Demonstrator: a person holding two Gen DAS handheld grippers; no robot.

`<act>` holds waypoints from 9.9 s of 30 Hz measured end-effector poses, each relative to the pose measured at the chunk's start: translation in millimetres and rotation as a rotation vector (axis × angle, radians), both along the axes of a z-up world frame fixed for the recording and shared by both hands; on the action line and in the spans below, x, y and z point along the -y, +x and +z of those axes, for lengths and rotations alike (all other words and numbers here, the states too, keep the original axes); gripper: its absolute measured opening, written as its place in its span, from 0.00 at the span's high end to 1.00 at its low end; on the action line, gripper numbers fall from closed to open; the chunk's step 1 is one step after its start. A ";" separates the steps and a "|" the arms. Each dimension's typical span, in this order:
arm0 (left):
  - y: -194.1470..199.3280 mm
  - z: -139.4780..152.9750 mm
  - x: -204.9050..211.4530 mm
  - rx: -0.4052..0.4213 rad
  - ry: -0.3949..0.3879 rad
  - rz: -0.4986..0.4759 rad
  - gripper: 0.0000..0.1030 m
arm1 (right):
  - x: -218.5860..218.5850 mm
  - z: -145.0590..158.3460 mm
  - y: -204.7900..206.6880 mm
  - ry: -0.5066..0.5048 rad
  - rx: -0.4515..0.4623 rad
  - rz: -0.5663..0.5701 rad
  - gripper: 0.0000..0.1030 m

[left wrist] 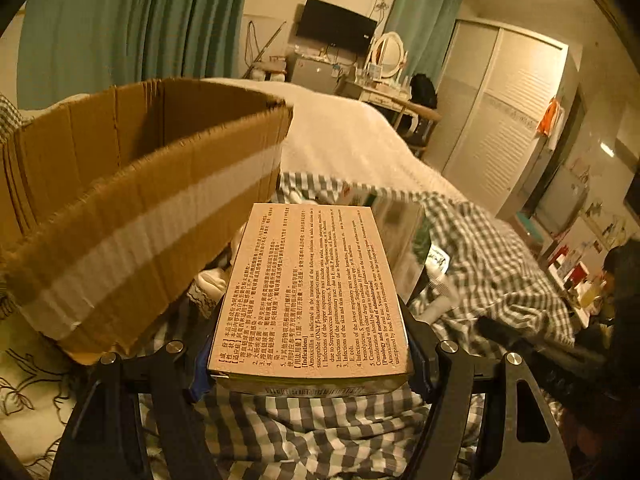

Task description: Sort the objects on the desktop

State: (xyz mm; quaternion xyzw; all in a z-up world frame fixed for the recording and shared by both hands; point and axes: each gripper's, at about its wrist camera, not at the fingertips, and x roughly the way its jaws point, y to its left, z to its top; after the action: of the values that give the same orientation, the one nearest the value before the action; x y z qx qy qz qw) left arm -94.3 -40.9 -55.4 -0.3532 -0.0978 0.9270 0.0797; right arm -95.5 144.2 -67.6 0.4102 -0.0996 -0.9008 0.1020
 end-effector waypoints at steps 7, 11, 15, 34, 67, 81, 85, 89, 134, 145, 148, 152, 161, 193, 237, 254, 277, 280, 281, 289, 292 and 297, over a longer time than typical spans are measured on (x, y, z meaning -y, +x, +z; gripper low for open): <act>4.8 0.7 4.7 -0.007 -0.007 0.023 0.27 | -3.6 -41.6 -14.1 -0.166 0.158 -0.158 0.63; -4.3 -3.2 9.9 0.004 0.011 0.029 0.27 | 4.9 -51.7 -36.3 -0.147 0.187 -0.201 0.63; -11.9 -9.4 9.2 0.011 0.009 0.029 0.27 | 8.0 -70.9 -65.5 -0.165 0.224 -0.221 0.67; -4.1 14.3 14.8 -0.060 0.016 0.026 0.27 | 1.7 -11.9 -23.5 -0.081 0.098 -0.128 1.00; 33.7 108.7 57.1 -0.301 0.058 0.068 0.27 | 63.4 89.5 6.9 -0.171 -0.098 0.076 0.89; -22.8 83.7 169.2 -0.189 0.045 0.284 0.27 | 206.5 110.5 -83.3 -0.217 -0.109 0.295 0.84; -29.1 73.2 153.6 -0.168 -0.040 0.267 0.18 | 217.9 104.9 -98.6 -0.184 -0.128 0.282 0.58; -27.9 74.4 146.6 -0.165 -0.079 0.297 0.05 | 206.3 114.0 -88.0 -0.189 -0.162 0.267 0.41; -55.8 -77.0 -11.7 0.095 -0.195 0.159 0.11 | 39.2 -35.6 -53.4 0.147 -0.176 0.502 0.00; -69.6 -86.7 18.3 0.143 -0.027 0.164 0.28 | 70.3 -46.1 -75.6 0.192 -0.123 0.537 0.00; -73.9 -93.7 23.3 0.167 -0.039 0.164 0.58 | 74.3 -54.3 -83.6 0.170 -0.079 0.523 0.00; -65.2 -90.2 18.0 0.144 -0.021 0.111 0.84 | 74.6 -63.5 -80.5 0.153 -0.047 0.485 0.06; -48.5 -68.7 15.9 0.088 0.036 0.094 0.87 | 46.3 -37.3 -45.7 0.110 -0.096 0.338 0.10; -6.9 90.3 190.7 -0.266 -0.003 0.325 0.87 | 210.5 128.3 -64.3 -0.045 -0.311 0.378 0.10; -66.4 -88.6 -28.7 0.170 -0.171 -0.029 0.12 | 13.3 -17.6 -59.3 0.284 -0.171 0.024 0.01; -67.1 -97.3 -46.4 0.148 -0.219 -0.136 0.87 | 24.8 -72.6 -96.2 0.336 -0.028 0.140 0.50; -22.1 -34.4 5.8 0.075 -0.004 -0.111 0.90 | 30.6 -14.5 -35.7 0.365 -0.063 0.185 0.32; -31.9 -40.4 12.3 0.088 0.020 -0.107 0.90 | 40.5 -23.1 -55.1 0.436 -0.053 0.231 0.31; -35.5 -43.0 12.7 0.092 0.023 -0.107 0.90 | 42.4 -27.8 -61.9 0.452 -0.042 0.231 0.28; -61.4 -62.5 12.5 0.112 0.030 -0.105 0.90 | 42.3 -82.4 -92.9 0.381 0.053 0.192 0.29; -62.8 -62.8 12.0 0.102 0.024 -0.102 0.90 | 35.2 -77.1 -82.1 0.342 0.002 0.174 0.49; -56.1 -53.0 6.8 0.070 0.004 -0.102 0.90 | 25.2 -58.1 -63.6 0.284 -0.061 0.182 0.50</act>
State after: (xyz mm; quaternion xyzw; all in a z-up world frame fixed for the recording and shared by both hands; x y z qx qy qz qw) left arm -150.4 -47.7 -108.4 -0.3899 -0.0843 0.9086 0.1239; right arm -159.1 119.0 -125.6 0.4005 0.0693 -0.9048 0.1269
